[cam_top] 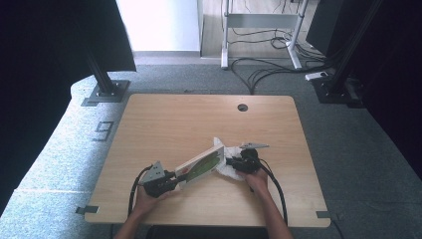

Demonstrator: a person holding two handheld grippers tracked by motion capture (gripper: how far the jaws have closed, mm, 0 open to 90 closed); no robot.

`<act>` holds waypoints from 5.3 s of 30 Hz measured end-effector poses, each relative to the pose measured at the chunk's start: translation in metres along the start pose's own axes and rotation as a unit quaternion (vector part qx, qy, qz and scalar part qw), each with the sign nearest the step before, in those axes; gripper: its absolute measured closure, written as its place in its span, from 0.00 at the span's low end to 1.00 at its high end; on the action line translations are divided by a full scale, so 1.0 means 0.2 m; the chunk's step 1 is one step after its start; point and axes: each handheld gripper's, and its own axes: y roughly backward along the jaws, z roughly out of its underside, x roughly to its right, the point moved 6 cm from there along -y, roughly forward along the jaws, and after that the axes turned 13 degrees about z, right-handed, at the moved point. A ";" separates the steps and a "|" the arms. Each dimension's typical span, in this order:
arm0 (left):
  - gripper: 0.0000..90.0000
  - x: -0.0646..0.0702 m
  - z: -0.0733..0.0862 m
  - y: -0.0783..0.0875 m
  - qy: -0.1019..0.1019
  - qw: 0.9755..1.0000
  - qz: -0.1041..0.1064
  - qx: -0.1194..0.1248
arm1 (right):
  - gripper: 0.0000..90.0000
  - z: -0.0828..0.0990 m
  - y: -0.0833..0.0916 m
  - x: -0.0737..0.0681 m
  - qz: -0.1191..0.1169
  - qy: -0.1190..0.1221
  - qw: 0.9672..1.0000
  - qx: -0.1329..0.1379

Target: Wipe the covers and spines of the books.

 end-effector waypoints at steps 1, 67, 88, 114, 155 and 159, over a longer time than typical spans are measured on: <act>0.88 0.00 0.00 0.00 0.002 1.000 0.000 0.001 | 0.86 0.00 0.01 0.00 0.003 0.003 1.000 0.003; 0.88 -0.04 0.00 0.00 0.056 0.998 -0.009 0.017 | 0.82 -0.11 0.13 -0.49 0.024 0.141 0.970 0.198; 0.88 -0.03 0.00 -0.01 0.055 0.998 -0.009 0.017 | 0.85 -0.08 0.15 -0.63 -0.031 0.172 0.962 0.208; 0.87 -0.03 0.00 -0.01 0.055 0.998 -0.012 0.019 | 0.83 -0.11 0.11 -0.26 0.078 0.094 0.974 0.189; 0.88 -0.03 -0.01 -0.02 0.053 0.998 -0.013 0.019 | 0.82 0.06 0.03 -0.14 0.092 0.051 0.992 0.065; 0.88 -0.03 -0.01 -0.02 0.055 0.998 -0.012 0.019 | 0.83 0.06 0.04 -0.18 0.082 0.059 0.993 0.067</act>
